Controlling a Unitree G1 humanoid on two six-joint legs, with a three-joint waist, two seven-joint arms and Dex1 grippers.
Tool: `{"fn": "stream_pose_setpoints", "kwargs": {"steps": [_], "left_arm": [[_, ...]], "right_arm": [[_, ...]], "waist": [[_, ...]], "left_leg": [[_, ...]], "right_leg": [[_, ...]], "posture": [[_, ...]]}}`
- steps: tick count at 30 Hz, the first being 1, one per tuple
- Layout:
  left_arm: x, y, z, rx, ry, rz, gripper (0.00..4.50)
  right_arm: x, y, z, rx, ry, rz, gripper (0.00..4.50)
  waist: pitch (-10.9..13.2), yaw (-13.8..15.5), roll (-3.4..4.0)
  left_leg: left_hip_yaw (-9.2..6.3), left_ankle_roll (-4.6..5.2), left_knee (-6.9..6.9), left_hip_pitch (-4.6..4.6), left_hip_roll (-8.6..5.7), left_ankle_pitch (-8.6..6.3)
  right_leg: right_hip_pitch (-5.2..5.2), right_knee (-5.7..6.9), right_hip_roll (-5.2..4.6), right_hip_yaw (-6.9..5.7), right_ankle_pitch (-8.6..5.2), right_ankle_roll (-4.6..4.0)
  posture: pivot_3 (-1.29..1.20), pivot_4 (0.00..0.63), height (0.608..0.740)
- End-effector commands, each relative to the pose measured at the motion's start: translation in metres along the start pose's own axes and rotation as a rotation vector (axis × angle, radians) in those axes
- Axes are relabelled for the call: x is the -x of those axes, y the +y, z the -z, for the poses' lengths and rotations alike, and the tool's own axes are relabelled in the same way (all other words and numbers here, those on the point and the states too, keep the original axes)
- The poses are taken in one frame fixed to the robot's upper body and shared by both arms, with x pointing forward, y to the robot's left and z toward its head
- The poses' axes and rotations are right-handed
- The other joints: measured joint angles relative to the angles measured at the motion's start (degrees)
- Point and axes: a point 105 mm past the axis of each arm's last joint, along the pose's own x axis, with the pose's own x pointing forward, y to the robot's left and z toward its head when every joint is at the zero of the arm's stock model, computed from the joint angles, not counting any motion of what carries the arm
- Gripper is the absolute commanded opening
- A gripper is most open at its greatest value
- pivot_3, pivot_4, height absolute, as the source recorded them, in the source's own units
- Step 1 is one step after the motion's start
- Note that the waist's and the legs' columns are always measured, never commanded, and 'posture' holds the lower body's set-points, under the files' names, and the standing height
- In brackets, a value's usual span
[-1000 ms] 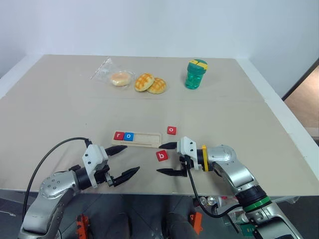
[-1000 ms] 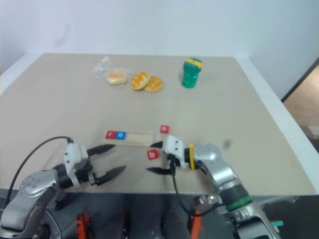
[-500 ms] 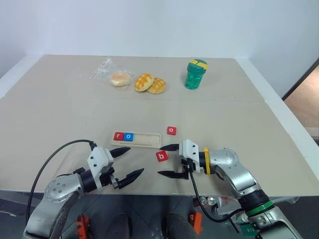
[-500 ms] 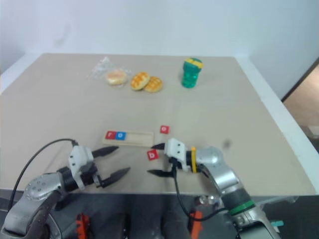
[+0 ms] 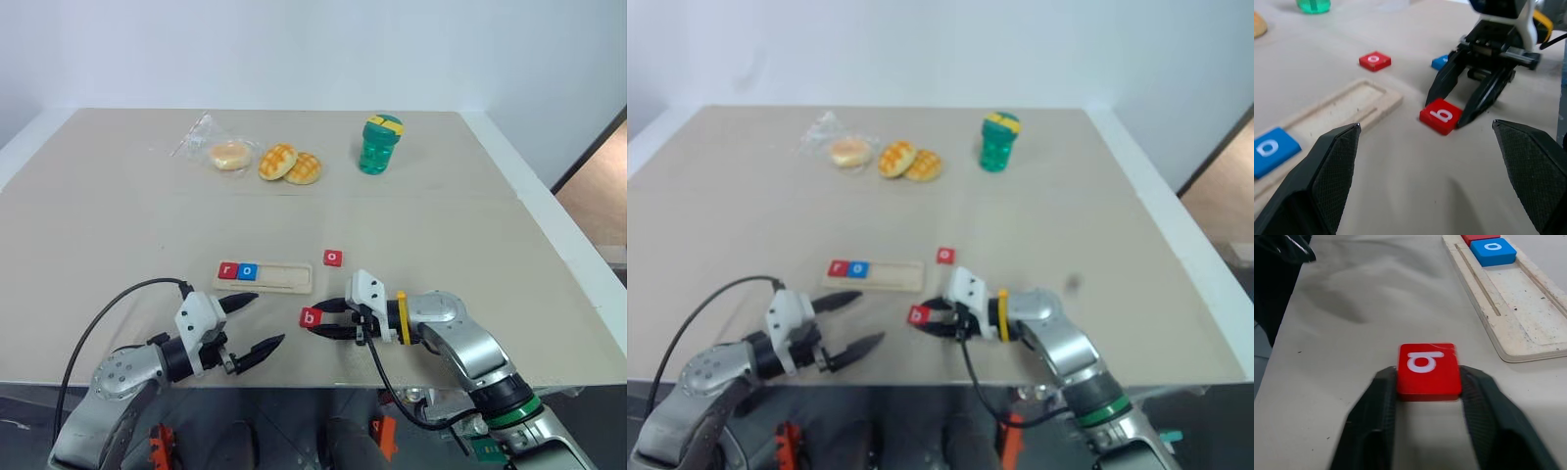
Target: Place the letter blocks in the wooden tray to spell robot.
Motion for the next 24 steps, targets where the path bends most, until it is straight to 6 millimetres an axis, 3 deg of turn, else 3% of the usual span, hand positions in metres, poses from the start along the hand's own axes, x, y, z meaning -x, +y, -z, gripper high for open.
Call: {"fn": "stream_pose_setpoints", "kwargs": {"steps": [1, 5, 11, 13, 15, 24], "left_arm": [[0.002, -0.005, -0.01, -0.053, -0.021, 0.011, 4.5], [0.004, -0.002, -0.01, -0.053, -0.017, -0.007, 4.5], [0.008, 0.021, -0.013, -0.005, -0.063, -0.215, 4.5], [0.009, 0.036, -0.011, 0.041, -0.082, -0.336, 4.5], [0.009, 0.041, -0.011, 0.048, -0.083, -0.376, 4.5], [0.009, 0.036, -0.007, 0.032, -0.075, -0.428, 4.5]], "right_arm": [[-0.004, 0.007, 0.0, -0.002, 0.01, 0.016, 1.19], [-0.004, 0.005, -0.004, -0.009, -0.007, 0.06, 1.19], [-0.008, -0.015, -0.056, 0.044, -0.086, 0.093, 1.19], [-0.03, -0.029, -0.08, 0.081, -0.101, 0.051, 1.19], [-0.044, -0.037, -0.091, 0.113, -0.093, 0.015, 1.19], [-0.067, -0.061, -0.076, 0.159, 0.001, -0.059, 1.19]], "waist": [[0.0, -0.01, 0.0], [0.0, -0.04, 0.0], [0.09, -0.29, -0.04], [0.12, -0.22, -0.12], [0.13, -0.58, -0.15], [0.12, -0.18, -0.19]], "left_leg": [[-0.01, 0.0, 0.0, 0.0, 0.0, 0.0], [-0.01, 0.0, 0.01, 0.04, 0.01, 0.0], [0.04, -0.02, 0.03, 0.03, 0.05, 0.02], [0.04, -0.03, 0.02, 0.02, 0.05, 0.02], [0.04, -0.03, 0.02, 0.02, 0.08, 0.02], [-0.05, -0.11, -0.04, -0.19, -0.02, -0.04]], "right_leg": [[0.0, 0.0, 0.0, -0.01, 0.0, -0.01], [0.01, 0.0, 0.0, -0.02, 0.01, -0.05], [-0.1, 0.01, 0.03, 0.12, 0.16, -0.05], [-0.07, 0.01, 0.06, 0.05, 0.11, -0.06], [-0.08, 0.0, 0.12, 0.07, 0.15, -0.07], [-0.12, -0.06, -0.04, -0.08, 0.09, -0.21]], "posture": [[0.0, 0.15, 0.74], [0.0, 0.15, 0.74], [0.0, 0.15, 0.74], [0.0, 0.15, 0.74], [0.0, 0.15, 0.74], [0.0, 0.15, 0.74]]}}
